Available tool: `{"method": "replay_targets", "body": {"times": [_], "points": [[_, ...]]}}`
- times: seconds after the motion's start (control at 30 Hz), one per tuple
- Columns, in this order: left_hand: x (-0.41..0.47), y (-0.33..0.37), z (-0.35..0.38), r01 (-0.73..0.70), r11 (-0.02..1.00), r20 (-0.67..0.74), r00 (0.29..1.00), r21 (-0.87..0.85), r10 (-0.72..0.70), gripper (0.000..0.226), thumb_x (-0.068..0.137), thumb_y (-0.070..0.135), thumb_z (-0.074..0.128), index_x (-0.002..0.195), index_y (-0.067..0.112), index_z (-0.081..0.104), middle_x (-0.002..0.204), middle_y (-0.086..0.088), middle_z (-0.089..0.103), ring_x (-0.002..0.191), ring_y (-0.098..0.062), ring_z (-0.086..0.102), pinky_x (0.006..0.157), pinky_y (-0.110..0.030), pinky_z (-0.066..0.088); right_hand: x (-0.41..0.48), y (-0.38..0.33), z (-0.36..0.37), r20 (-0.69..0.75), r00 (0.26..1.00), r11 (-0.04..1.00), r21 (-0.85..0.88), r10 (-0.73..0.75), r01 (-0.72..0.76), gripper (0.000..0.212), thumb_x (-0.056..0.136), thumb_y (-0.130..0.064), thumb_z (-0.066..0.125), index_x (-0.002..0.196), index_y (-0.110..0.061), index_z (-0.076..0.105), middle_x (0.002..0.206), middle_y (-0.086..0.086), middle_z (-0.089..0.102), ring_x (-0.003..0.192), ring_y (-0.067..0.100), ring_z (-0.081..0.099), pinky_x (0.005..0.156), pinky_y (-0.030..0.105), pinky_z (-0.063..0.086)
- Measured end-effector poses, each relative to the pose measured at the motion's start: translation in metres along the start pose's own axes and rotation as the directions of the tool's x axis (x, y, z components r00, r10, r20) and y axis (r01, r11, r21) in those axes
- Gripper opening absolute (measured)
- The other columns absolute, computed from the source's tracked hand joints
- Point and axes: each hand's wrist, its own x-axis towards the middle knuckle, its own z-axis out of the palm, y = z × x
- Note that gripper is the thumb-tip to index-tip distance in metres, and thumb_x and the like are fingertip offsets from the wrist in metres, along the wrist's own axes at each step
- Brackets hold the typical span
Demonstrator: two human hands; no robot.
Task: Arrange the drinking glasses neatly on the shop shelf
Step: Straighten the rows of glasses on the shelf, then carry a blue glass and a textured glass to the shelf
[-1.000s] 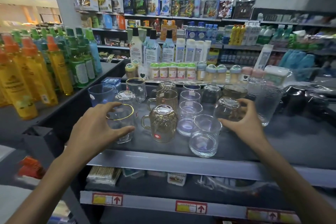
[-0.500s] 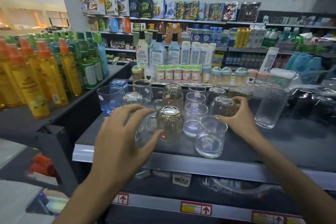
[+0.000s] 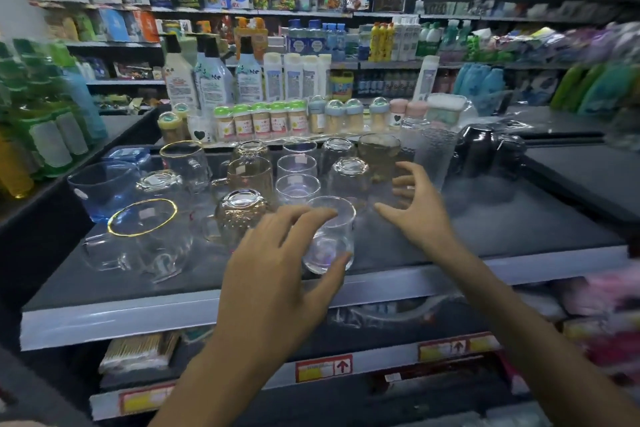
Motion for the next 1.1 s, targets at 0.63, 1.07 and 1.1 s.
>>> {"method": "replay_targets", "body": {"times": [0.63, 1.07, 1.1], "points": [[0.120, 0.315, 0.288, -0.194, 0.880, 0.117, 0.956, -0.434, 0.269, 0.040, 0.096, 0.043, 0.064, 0.134, 0.033, 0.057, 0.118, 0.017, 0.059, 0.084, -0.001, 0.061, 0.071, -0.035, 0.058, -0.137, 0.125, -0.377, -0.427, 0.904, 0.987, -0.144, 0.002, -0.071, 0.029, 0.096, -0.023, 0.072, 0.123, -0.029, 0.065, 0.109, -0.012, 0.070, 0.104, 0.004, 0.067, 0.089, 0.019, 0.054], [0.321, 0.398, 0.530, -0.499, 0.866, 0.415, 0.798, 0.045, 0.438, 0.071, 0.088, 0.053, 0.064, 0.146, 0.022, 0.037, 0.133, -0.012, 0.051, 0.121, -0.037, 0.056, 0.088, -0.047, 0.051, 0.025, 0.280, -0.520, -0.514, 0.852, 0.855, -0.395, 0.096, -0.335, 0.052, 0.092, -0.034, 0.072, 0.139, -0.029, 0.051, 0.119, -0.004, 0.055, 0.108, 0.020, 0.062, 0.089, 0.041, 0.055], [0.335, 0.399, 0.547, -0.502, 0.862, 0.412, 0.803, 0.075, 0.431, 0.075, 0.087, 0.055, 0.064, 0.148, 0.022, 0.035, 0.135, -0.013, 0.050, 0.123, -0.037, 0.054, 0.090, -0.047, 0.050, 0.040, 0.290, -0.527, -0.514, 0.852, 0.843, -0.414, 0.095, -0.344, 0.057, 0.091, -0.037, 0.071, 0.142, -0.032, 0.047, 0.124, -0.003, 0.055, 0.111, 0.022, 0.061, 0.090, 0.042, 0.054]]}}
